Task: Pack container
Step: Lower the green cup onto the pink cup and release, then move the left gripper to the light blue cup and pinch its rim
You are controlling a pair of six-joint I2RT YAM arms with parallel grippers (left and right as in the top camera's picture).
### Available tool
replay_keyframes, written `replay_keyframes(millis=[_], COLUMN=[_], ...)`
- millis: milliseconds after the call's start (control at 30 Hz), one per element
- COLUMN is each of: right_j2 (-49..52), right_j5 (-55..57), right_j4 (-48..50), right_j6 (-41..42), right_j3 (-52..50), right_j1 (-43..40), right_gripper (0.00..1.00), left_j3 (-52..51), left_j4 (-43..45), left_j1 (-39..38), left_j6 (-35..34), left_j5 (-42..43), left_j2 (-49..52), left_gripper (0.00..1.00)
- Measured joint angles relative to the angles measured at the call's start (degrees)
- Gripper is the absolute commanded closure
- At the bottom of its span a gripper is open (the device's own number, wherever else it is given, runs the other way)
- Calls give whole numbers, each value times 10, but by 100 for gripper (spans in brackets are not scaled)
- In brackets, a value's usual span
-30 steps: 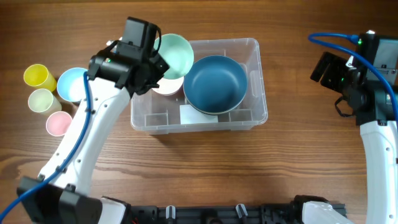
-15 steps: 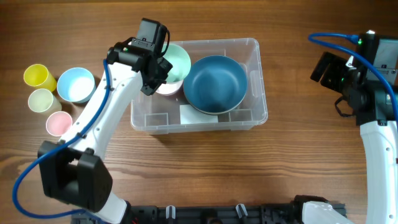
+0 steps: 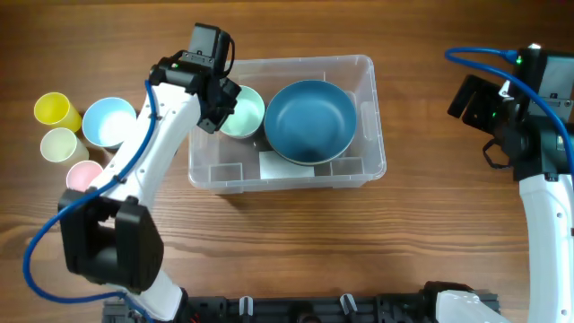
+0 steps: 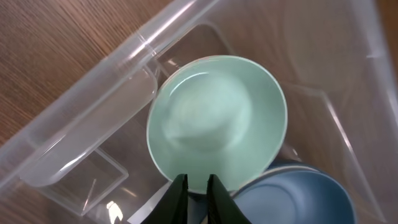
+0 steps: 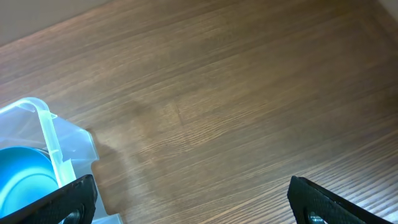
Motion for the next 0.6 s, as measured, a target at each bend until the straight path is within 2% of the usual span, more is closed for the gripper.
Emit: replay_keyframes(millis=[167, 300, 400, 467, 533, 600], right_j2=[0, 0, 0, 0, 0, 0], right_j5=[0, 0, 0, 0, 0, 0], right_j4=[0, 0, 0, 0, 0, 0], right_j6=[0, 0, 0, 0, 0, 0], right_j3=[0, 0, 0, 0, 0, 0], right_j1=[0, 0, 0, 0, 0, 0], right_gripper=[0, 0, 0, 0, 0, 1], left_j3=[0, 0, 2, 4, 7, 14], left_j4=[11, 17, 16, 12, 6, -10], left_j1=[7, 38, 73, 90, 113, 145], left_j6=[0, 7, 23, 28, 32, 33], left_j5=[14, 37, 45, 49, 52, 53], left_j2=[10, -11, -71, -112, -155, -192], left_gripper=[90, 85, 76, 62, 45, 39])
